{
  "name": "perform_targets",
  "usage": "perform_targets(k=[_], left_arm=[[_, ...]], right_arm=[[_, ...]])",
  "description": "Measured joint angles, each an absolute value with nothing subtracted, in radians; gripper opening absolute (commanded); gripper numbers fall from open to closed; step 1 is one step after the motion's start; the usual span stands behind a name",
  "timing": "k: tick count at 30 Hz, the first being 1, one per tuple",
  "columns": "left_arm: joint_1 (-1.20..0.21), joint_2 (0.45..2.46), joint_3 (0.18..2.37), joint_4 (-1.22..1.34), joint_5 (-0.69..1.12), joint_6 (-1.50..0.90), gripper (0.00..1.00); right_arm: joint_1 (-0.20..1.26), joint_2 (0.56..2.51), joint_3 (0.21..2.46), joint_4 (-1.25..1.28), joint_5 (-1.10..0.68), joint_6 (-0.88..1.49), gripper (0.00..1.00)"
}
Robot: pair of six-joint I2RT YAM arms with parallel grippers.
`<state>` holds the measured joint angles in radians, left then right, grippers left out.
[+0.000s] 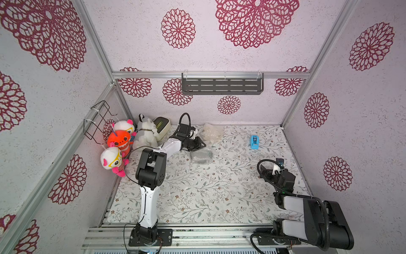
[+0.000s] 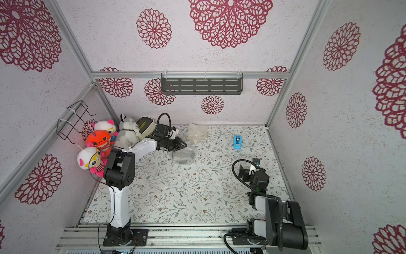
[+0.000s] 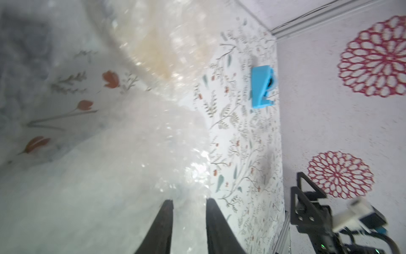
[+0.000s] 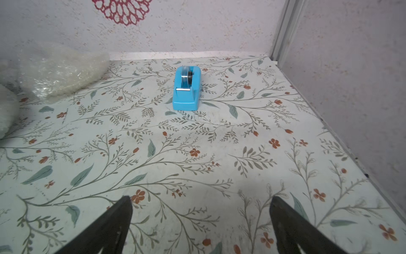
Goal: Wrap dinner plates in bubble wrap
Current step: Reset both arms
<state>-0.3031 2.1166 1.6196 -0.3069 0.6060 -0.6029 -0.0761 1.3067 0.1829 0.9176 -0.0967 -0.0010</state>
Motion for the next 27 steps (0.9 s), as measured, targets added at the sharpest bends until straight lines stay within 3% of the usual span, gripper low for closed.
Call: perform_targets(k=[2, 5, 10, 13, 15, 20, 24, 27], left_arm=[[-0.303, 2.021, 1.58, -0.274, 0.606, -0.597, 0.34], [-0.301, 1.783, 1.433, -0.257, 0.511, -0.56, 0.49], [-0.201, 1.332, 1.149, -0.245, 0.132, -0.471, 0.79], [-0.044, 1.181, 0.949, -0.165, -0.136, -0.41, 0.87], [0.051, 1.164, 0.81, -0.078, -0.264, -0.37, 0.99], [0.165, 1.382, 0.557, 0.173, -0.295, -0.27, 0.98], [0.171, 1.542, 0.567, 0.304, -0.189, -0.224, 0.98], [0.17, 1.552, 0.575, 0.417, -0.128, -0.201, 0.98]], right_arm=[[-0.076, 1.322, 0.196, 0.931, -0.128, -0.009, 0.99], [-0.079, 1.331, 0.205, 0.967, -0.174, -0.011, 0.99], [-0.052, 1.453, 0.161, 1.172, -0.16, -0.016, 0.99], [-0.039, 1.538, 0.2, 1.149, -0.097, -0.007, 0.99], [-0.027, 1.548, 0.226, 1.14, -0.041, -0.004, 0.99], [-0.007, 1.547, 0.249, 1.149, 0.068, 0.004, 0.99], [-0.004, 1.547, 0.249, 1.147, 0.109, 0.004, 0.99], [-0.002, 1.547, 0.249, 1.146, 0.123, 0.004, 0.99]])
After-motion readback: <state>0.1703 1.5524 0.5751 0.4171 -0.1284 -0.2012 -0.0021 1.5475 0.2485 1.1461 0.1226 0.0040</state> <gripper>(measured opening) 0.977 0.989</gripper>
